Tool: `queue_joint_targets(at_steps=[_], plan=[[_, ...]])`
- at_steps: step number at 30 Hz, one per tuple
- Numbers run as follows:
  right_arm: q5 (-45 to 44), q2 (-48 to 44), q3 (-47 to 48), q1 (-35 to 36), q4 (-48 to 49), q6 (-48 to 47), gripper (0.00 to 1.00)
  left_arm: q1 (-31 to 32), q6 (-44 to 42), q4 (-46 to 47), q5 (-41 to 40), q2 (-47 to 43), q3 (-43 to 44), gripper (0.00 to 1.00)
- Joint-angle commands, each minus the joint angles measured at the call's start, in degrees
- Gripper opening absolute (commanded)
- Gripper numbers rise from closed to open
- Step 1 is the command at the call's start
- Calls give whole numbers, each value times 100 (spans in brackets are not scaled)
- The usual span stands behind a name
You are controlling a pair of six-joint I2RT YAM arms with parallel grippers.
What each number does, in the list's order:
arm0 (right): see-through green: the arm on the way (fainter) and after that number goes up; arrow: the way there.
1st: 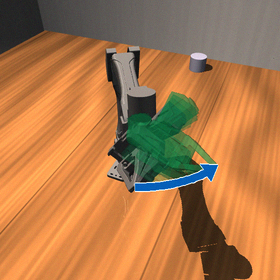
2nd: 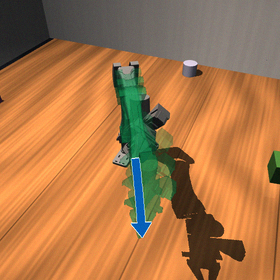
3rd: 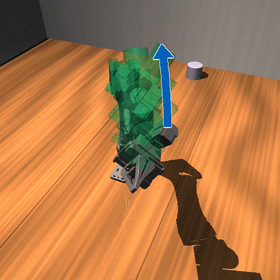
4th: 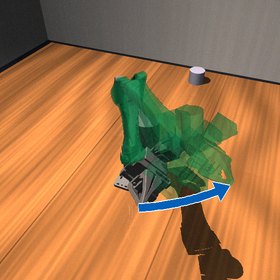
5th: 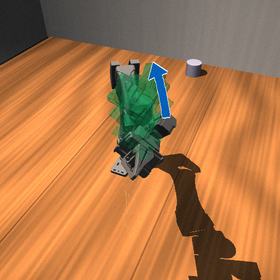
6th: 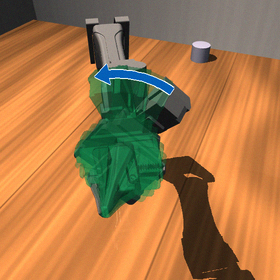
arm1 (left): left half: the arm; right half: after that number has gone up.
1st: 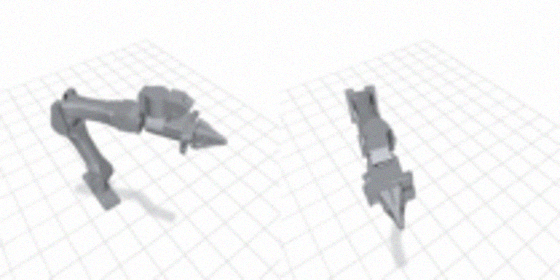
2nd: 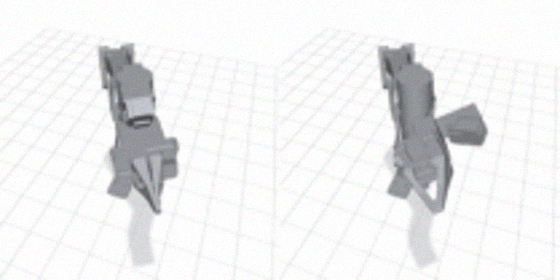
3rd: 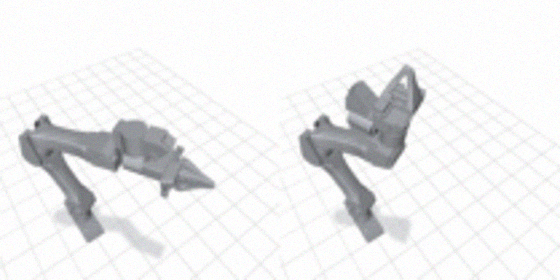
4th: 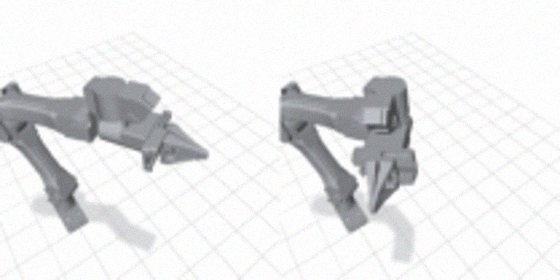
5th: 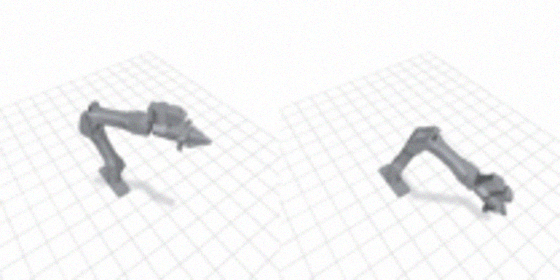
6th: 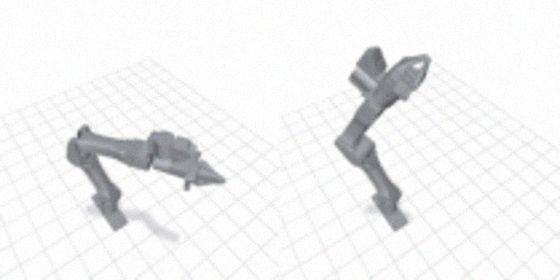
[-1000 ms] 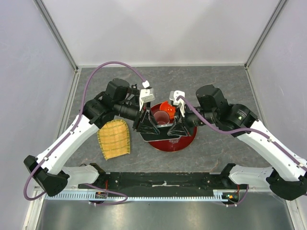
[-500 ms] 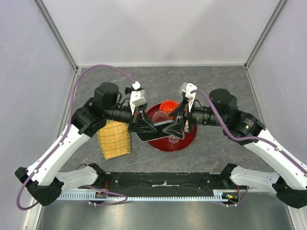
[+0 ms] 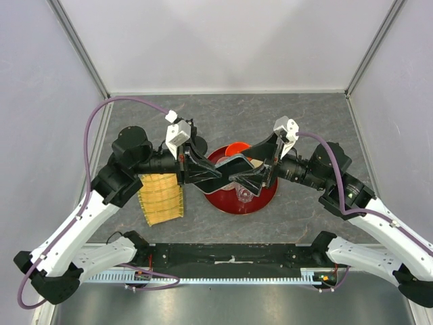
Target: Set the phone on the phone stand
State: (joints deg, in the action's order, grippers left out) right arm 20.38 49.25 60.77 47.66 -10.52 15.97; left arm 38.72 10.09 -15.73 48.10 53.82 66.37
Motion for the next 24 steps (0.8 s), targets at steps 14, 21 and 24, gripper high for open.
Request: queue_joint_targets(at_steps=[14, 21, 24], plan=[[1556, 31, -224, -2, 1720, 829, 60, -14, 1127, 1897, 727, -162, -256, 2], [1531, 5, -224, -11, 1887, 926, 49, -14, 1118, 1907, 807, -188, -247, 2], [1477, 31, -224, -11, 1975, 996, 45, -14, 1110, 1907, 824, -188, -247, 2]])
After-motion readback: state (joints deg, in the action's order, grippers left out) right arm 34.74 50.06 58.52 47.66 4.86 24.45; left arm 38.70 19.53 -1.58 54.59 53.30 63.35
